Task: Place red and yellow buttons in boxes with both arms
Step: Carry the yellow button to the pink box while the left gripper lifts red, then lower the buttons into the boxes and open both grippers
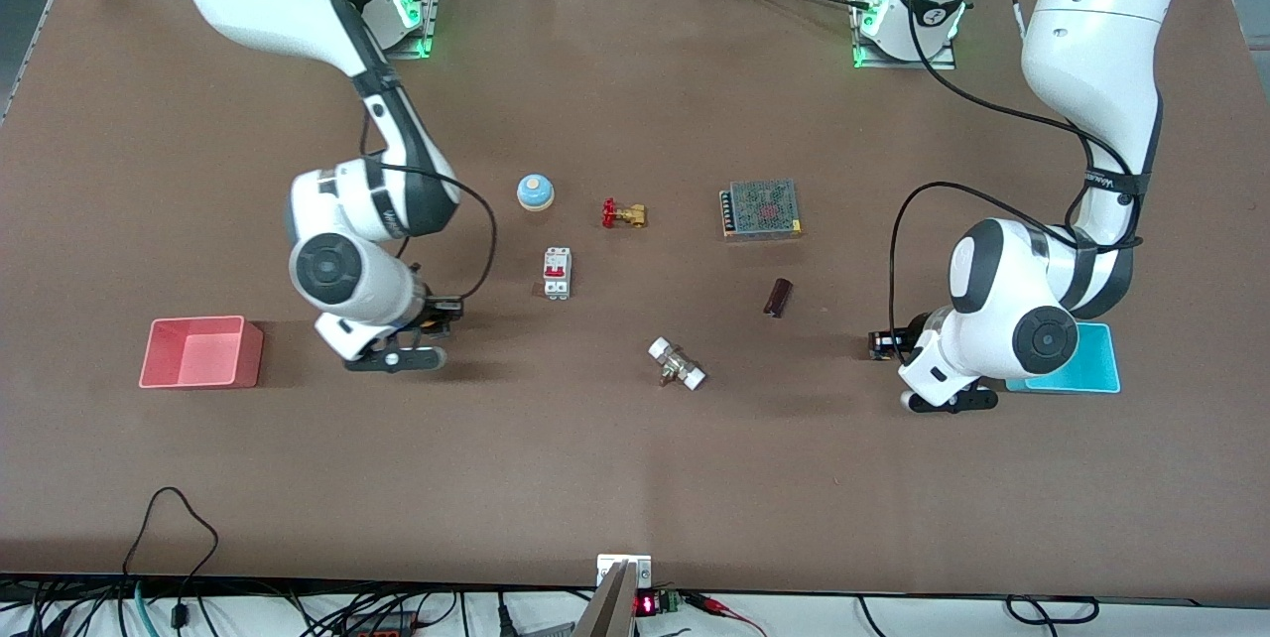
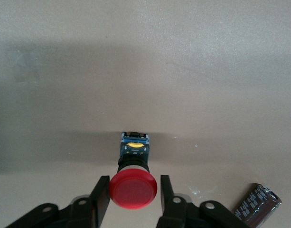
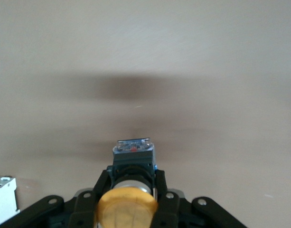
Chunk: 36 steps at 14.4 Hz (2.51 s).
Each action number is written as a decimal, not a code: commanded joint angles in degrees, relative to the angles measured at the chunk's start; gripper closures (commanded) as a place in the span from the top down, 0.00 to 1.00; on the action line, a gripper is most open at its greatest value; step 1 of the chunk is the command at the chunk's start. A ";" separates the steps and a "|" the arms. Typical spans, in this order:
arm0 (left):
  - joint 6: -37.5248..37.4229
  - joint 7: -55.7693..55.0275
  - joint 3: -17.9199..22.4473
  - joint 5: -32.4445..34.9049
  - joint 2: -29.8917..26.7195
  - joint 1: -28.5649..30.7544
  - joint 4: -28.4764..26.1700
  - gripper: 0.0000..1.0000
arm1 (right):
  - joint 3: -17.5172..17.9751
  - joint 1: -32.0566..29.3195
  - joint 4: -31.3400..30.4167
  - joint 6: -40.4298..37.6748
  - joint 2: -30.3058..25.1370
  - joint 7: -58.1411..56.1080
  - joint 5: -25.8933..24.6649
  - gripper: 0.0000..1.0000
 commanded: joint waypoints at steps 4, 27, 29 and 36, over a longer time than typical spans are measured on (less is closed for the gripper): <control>-0.28 -0.39 0.30 0.74 -2.13 0.57 0.38 0.28 | -5.96 -9.28 4.80 -8.26 -3.04 -11.62 -0.18 0.27; -4.50 24.92 2.06 6.00 -4.52 17.10 2.84 0.23 | -6.05 -23.80 8.94 -0.35 9.96 -27.56 -1.84 0.27; -4.50 24.75 2.06 6.98 -3.38 17.10 2.67 0.24 | -6.05 -23.80 8.94 -0.26 10.40 -27.47 -1.76 0.28; -4.06 24.13 2.06 7.07 -0.20 17.01 2.84 0.27 | -5.96 -24.51 8.76 3.25 12.25 -27.47 -1.14 0.31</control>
